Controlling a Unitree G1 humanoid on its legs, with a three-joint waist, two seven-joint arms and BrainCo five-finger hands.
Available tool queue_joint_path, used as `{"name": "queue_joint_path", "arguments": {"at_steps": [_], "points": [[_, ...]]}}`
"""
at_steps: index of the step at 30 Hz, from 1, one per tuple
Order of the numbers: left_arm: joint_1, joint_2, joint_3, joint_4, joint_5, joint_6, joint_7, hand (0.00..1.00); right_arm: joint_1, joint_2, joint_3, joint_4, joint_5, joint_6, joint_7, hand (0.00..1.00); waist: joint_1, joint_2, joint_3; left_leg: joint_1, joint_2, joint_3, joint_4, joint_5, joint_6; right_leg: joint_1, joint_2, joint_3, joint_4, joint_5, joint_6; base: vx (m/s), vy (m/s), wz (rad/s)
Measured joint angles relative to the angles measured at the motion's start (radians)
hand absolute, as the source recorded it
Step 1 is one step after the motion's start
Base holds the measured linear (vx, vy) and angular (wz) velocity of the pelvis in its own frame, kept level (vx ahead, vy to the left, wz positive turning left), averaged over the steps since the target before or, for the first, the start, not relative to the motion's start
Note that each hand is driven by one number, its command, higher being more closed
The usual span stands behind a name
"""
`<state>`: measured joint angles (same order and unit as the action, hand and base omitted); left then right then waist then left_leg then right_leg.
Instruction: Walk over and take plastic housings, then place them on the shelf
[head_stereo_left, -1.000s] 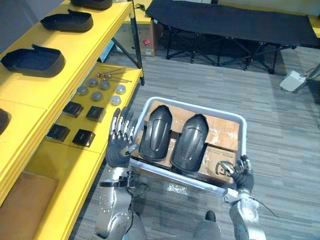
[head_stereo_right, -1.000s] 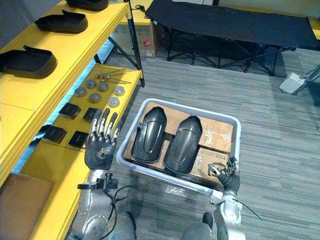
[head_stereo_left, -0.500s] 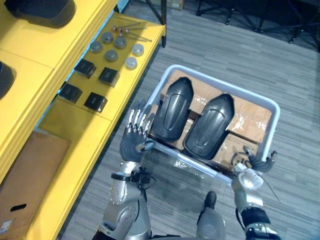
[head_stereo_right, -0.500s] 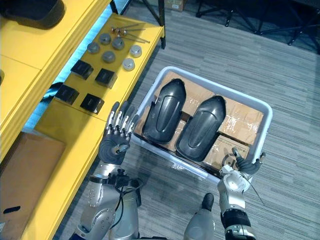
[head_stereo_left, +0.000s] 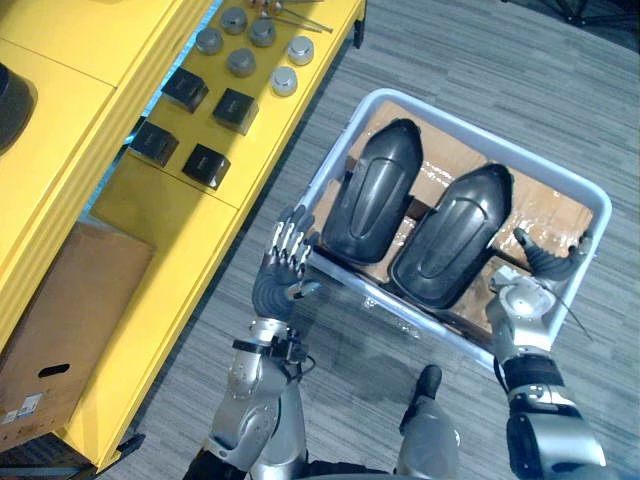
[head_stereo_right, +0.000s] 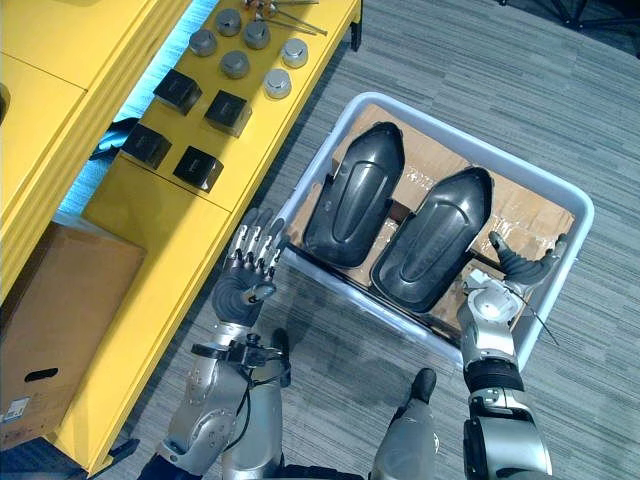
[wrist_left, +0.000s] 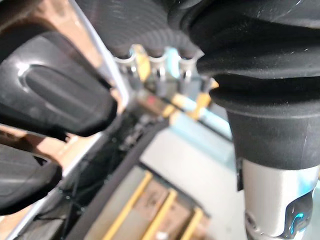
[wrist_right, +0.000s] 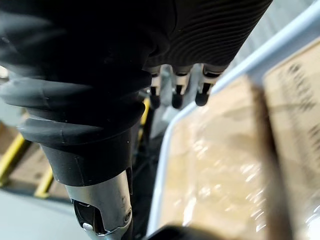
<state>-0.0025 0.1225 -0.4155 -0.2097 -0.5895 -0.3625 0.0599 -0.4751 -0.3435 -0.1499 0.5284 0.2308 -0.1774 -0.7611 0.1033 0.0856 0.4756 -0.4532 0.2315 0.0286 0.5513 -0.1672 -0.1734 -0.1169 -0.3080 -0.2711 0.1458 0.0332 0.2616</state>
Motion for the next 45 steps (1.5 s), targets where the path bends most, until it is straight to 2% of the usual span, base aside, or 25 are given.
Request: {"name": "queue_joint_path", "arguments": {"at_steps": [4, 10, 13, 16, 19, 20, 24, 27, 28, 29, 32, 39, 41, 45], "points": [[0.000, -0.018, -0.002, 0.013, 0.000, 0.000, 0.006, 0.00, 0.000, 0.001, 0.041, -0.015, -0.013, 0.006, 0.001, 0.00, -0.001, 0.010, 0.005, 0.006, -0.001, 0.003, -0.002, 0.002, 0.003, -0.013, -0.006, 0.005, 0.031, -0.015, -0.004, -0.02, -0.002, -0.01], [-0.004, -0.023, -0.003, 0.045, 0.002, 0.000, 0.034, 0.00, 0.000, 0.021, 0.076, -0.011, -0.007, 0.092, 0.064, 0.00, 0.000, 0.015, 0.007, 0.010, -0.002, 0.018, -0.021, 0.013, 0.004, -0.040, -0.012, 0.024, 0.052, -0.018, -0.006, -0.04, -0.010, -0.05], [-0.008, -0.024, -0.016, 0.050, 0.003, 0.000, 0.050, 0.00, 0.006, 0.033, 0.092, -0.006, 0.024, 0.117, 0.065, 0.00, -0.002, 0.015, 0.007, 0.009, -0.003, 0.021, -0.021, 0.013, 0.004, -0.043, -0.014, 0.026, 0.053, -0.018, -0.005, -0.01, -0.003, -0.02], [-0.021, -0.033, -0.037, 0.064, 0.008, 0.000, 0.067, 0.00, 0.006, 0.053, 0.116, 0.008, 0.027, 0.170, 0.072, 0.00, -0.001, 0.015, 0.007, -0.004, -0.005, 0.021, -0.021, 0.016, 0.008, -0.058, -0.017, 0.026, 0.059, -0.018, -0.005, 0.00, 0.000, 0.00], [-0.024, -0.051, -0.038, 0.083, 0.008, 0.000, 0.093, 0.00, -0.006, 0.056, 0.115, 0.025, 0.031, 0.187, 0.062, 0.00, -0.001, 0.015, 0.007, -0.002, -0.007, 0.021, -0.021, 0.017, 0.009, -0.058, -0.020, 0.025, 0.065, -0.018, -0.005, 0.00, 0.000, 0.00], [-0.029, -0.053, -0.039, 0.084, 0.008, 0.001, 0.099, 0.00, -0.019, 0.054, 0.115, 0.052, 0.031, 0.188, 0.061, 1.00, -0.001, 0.015, 0.007, -0.003, -0.007, 0.021, -0.021, 0.018, 0.009, -0.060, -0.020, 0.025, 0.067, -0.018, -0.006, 0.00, 0.000, 0.00], [-0.062, -0.055, -0.040, 0.138, 0.012, 0.013, 0.135, 0.00, -0.101, 0.036, 0.113, 0.172, 0.038, 0.197, 0.065, 1.00, 0.002, 0.016, 0.007, -0.007, -0.007, 0.019, -0.023, 0.021, 0.010, -0.064, -0.021, 0.024, 0.073, -0.019, -0.006, -0.05, -0.003, 0.00], [-0.092, -0.058, -0.040, 0.185, 0.012, 0.024, 0.136, 0.00, -0.163, -0.037, 0.112, 0.293, 0.080, 0.205, 0.100, 1.00, 0.005, 0.025, 0.004, -0.029, -0.011, 0.006, -0.022, 0.027, 0.010, -0.079, -0.022, 0.016, 0.080, -0.019, -0.006, -0.07, 0.000, 0.10], [-0.106, -0.061, -0.040, 0.204, 0.012, 0.033, 0.137, 0.00, -0.193, -0.081, 0.108, 0.358, 0.138, 0.222, 0.131, 1.00, 0.007, 0.031, 0.004, -0.039, -0.014, -0.004, -0.024, 0.034, 0.009, -0.082, -0.023, 0.003, 0.085, -0.019, -0.006, -0.07, -0.004, 0.20], [-0.126, -0.066, -0.040, 0.230, 0.011, 0.038, 0.136, 0.00, -0.221, -0.126, 0.100, 0.424, 0.177, 0.254, 0.170, 1.00, 0.022, 0.040, 0.005, -0.040, -0.017, -0.014, -0.028, 0.037, 0.011, -0.081, -0.023, -0.005, 0.090, -0.019, -0.006, -0.07, -0.006, 0.20], [-0.138, -0.088, -0.039, 0.253, 0.004, 0.038, 0.135, 0.00, -0.261, -0.186, 0.081, 0.536, 0.188, 0.292, 0.221, 1.00, 0.046, 0.058, -0.002, -0.038, -0.030, -0.038, -0.055, 0.062, 0.006, -0.071, -0.026, -0.033, 0.091, -0.021, -0.009, -0.05, -0.020, 0.26], [-0.134, -0.090, -0.040, 0.273, -0.004, 0.038, 0.125, 0.00, -0.280, -0.228, 0.001, 0.591, 0.188, 0.356, 0.223, 1.00, 0.061, 0.094, -0.025, -0.037, -0.053, -0.081, -0.071, 0.086, 0.006, -0.049, -0.041, -0.084, 0.125, -0.045, -0.006, -0.03, -0.011, 0.22], [-0.124, -0.089, -0.041, 0.273, -0.006, 0.038, 0.119, 0.00, -0.280, -0.242, -0.024, 0.611, 0.188, 0.360, 0.219, 1.00, 0.065, 0.110, -0.035, -0.037, -0.063, -0.094, -0.077, 0.088, 0.010, -0.038, -0.046, -0.096, 0.129, -0.048, -0.006, -0.05, 0.003, 0.17], [-0.099, -0.084, -0.045, 0.263, -0.040, 0.038, 0.110, 0.00, -0.281, -0.250, -0.052, 0.644, 0.176, 0.349, 0.218, 1.00, 0.066, 0.116, -0.039, -0.023, -0.076, -0.102, -0.092, 0.099, 0.013, -0.020, -0.055, -0.113, 0.127, -0.049, -0.006, -0.05, 0.011, 0.14]]}}
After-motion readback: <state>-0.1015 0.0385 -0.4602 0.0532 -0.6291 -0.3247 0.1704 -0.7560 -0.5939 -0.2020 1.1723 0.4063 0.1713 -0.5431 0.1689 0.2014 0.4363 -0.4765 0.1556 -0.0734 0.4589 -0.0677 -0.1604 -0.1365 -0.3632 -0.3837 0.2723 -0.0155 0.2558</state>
